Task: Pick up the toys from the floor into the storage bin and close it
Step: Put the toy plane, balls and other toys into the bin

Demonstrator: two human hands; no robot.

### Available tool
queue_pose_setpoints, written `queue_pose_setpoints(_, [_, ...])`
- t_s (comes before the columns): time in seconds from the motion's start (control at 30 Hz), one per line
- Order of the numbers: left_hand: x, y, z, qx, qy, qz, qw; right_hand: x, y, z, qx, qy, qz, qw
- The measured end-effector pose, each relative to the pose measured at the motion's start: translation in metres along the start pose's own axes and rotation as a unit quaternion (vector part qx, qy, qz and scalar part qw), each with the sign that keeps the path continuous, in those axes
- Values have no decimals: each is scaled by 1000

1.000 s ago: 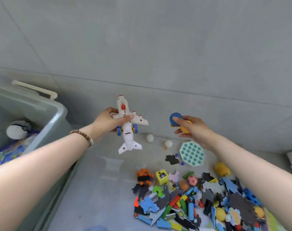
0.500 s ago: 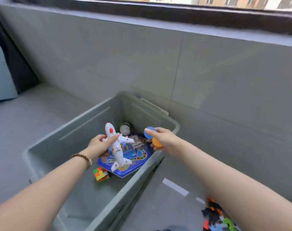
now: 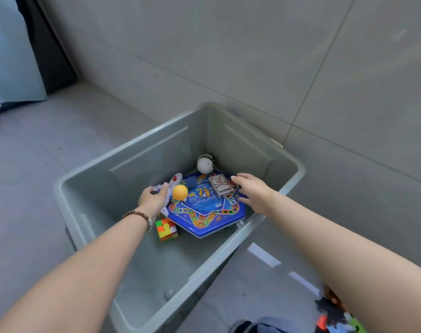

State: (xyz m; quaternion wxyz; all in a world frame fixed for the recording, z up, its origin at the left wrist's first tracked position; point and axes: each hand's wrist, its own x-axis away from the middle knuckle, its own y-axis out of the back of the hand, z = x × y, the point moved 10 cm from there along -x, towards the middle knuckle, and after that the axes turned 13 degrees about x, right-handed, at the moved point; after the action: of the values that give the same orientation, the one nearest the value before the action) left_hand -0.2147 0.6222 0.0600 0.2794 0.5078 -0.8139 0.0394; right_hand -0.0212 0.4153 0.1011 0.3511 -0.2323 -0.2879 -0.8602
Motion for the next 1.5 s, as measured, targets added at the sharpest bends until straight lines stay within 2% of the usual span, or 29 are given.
queue_pose_setpoints(0.13, [23, -18, -38, -52, -49, 17, 997, 19, 36, 19, 36, 57, -26, 997])
queue_pose_setpoints(0.4, [114, -130, -119, -125, -180, 148, 964, 84, 192, -3, 97, 115, -143, 978])
queue_pose_setpoints(0.5, [156, -191, -132, -181, -231, 191, 937, 108, 257, -49, 102, 91, -176, 975])
queue_pose_setpoints(0.63, [206, -277, -126, -285, -292, 211, 888, 139, 323, -143, 96, 15, -184, 978])
queue_pose_setpoints(0.77, [251, -369, -92, -371, -346, 262, 821, 158, 366, -240, 119, -57, -175, 976])
queue_pose_setpoints(0.83, [266, -413, -61, -402, -346, 300, 793, 160, 380, -286, 120, -88, -178, 973])
queue_pose_setpoints(0.93, [275, -470, -7, -450, -330, 358, 748, 149, 390, -344, 110, -112, -194, 968])
queue_pose_setpoints(1.07, [267, -526, 57, -523, -330, 402, 675, 112, 378, -403, 85, -124, -173, 973])
queue_pose_setpoints(1.13, [256, -545, 84, -546, -324, 412, 654, 91, 366, -420, 69, -119, -149, 979])
queue_pose_setpoints(1.3, [230, -570, 146, -553, -281, 442, 648, 44, 310, -430, 100, -65, -12, 993])
queue_pose_setpoints(1.5, [210, -574, 181, -509, -266, 453, 681, 24, 269, -451, 87, -52, 43, 994])
